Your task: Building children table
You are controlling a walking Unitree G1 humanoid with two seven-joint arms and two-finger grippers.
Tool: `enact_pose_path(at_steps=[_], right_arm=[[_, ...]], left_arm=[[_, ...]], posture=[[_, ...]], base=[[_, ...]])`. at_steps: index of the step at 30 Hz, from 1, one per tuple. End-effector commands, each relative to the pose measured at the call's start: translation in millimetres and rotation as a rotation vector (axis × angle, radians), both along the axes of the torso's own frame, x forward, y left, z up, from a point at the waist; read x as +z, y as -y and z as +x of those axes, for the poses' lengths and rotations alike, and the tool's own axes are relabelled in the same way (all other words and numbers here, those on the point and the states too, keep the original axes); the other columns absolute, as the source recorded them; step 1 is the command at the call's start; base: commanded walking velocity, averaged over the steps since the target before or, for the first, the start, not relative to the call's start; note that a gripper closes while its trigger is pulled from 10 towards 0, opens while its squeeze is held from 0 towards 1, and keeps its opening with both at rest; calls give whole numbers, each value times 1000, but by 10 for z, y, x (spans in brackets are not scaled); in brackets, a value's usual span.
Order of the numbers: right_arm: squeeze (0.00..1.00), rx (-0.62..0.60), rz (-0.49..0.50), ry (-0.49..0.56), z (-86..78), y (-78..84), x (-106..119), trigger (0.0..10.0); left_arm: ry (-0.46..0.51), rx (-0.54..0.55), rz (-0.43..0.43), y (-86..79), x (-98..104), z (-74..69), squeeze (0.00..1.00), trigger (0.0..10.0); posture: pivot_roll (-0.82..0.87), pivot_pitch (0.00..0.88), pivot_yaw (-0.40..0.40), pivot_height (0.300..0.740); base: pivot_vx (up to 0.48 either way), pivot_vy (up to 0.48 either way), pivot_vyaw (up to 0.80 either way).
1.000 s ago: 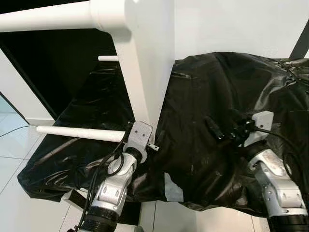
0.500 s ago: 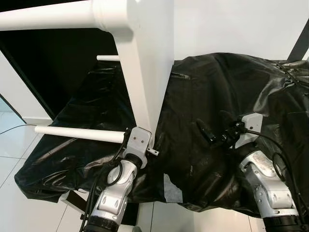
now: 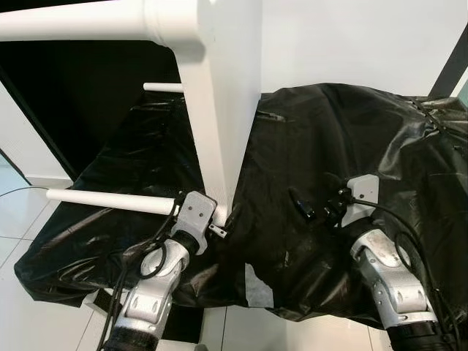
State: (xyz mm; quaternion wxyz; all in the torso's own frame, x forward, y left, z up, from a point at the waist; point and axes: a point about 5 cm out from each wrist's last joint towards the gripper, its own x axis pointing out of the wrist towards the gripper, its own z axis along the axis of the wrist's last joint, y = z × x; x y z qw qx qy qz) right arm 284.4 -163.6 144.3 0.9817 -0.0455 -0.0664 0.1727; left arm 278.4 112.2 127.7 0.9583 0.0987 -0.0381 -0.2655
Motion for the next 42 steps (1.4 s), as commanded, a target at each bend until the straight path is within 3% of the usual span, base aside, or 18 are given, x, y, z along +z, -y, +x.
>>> enact_pose_path(at_steps=[1,12,18,22,26,42], right_arm=[[0,-26,-19,-23,25,24,-38,10000],[0,-8,-35,-25,27,-6,-59,10000],[0,-27,-38,-10,26,15,-49,10000],[0,-92,-29,6,31,22,-64,10000],[0,-126,0,5,21,-55,-85,10000],[0,-127,-17,14,32,-60,-82,10000]], left_arm=[[2,-28,4,-49,31,-29,0,10000],[31,25,4,-229,153,-20,0,10000],[1,82,-47,-322,125,-40,0,10000],[-49,171,-175,-367,64,-36,0,10000],[-84,169,-249,-357,30,-55,0,10000],[-37,211,-188,-629,98,92,0,10000]], posture=[[29,0,1,740],[34,0,-6,740],[30,0,-4,740],[23,0,-2,740],[20,0,-5,740],[11,0,-6,740]], base=[[0,0,0],[0,0,0],[0,0,0],[0,0,0],[0,0,0],[0,0,0]])
